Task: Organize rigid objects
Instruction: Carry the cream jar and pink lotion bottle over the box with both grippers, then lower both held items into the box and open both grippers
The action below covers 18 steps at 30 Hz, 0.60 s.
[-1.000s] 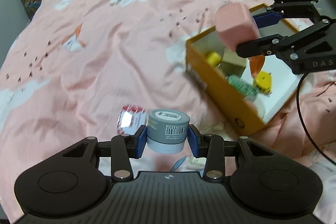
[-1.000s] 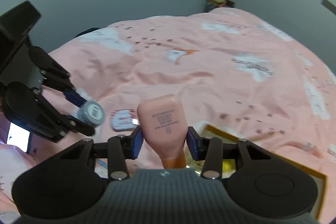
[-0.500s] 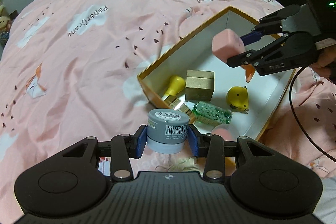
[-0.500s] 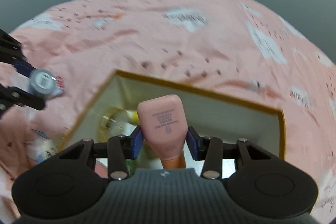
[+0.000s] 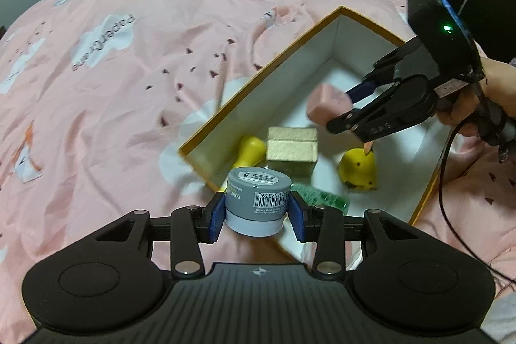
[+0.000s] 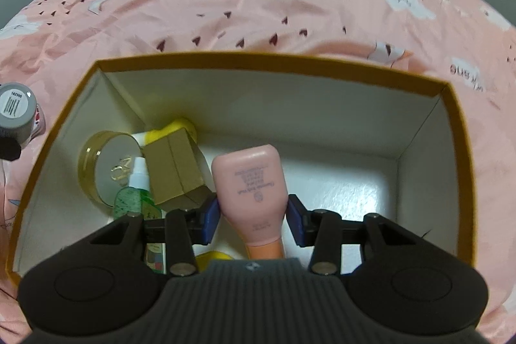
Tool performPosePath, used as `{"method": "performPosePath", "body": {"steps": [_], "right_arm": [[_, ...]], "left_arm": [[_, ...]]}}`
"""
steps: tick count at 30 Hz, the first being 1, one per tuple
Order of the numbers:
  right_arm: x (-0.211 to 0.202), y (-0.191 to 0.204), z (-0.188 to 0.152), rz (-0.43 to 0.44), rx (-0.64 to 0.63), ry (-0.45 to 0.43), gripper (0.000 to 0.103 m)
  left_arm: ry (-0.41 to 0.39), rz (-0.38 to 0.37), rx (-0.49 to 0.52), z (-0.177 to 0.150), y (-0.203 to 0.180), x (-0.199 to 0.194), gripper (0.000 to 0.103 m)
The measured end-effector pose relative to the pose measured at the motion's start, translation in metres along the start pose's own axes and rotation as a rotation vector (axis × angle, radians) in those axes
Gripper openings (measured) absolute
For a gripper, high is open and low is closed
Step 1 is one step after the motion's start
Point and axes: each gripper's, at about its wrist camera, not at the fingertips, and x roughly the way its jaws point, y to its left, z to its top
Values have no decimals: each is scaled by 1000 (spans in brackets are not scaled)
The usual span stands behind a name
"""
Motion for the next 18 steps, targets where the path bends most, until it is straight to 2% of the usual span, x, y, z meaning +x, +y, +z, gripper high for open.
{"method": "performPosePath", "body": {"steps": [3,14,18], "right_arm": [[4,-6,3,23,23,21,44],[25,-23,8,-108,2,142,44],[20,-26,8,-112,-7,130,47]], "left_arm": [[6,-17,11,8,-4,11,47],[-8,-103,55,34,-33,42,47],[-8,-131,90,41,-46,52,47]]}}
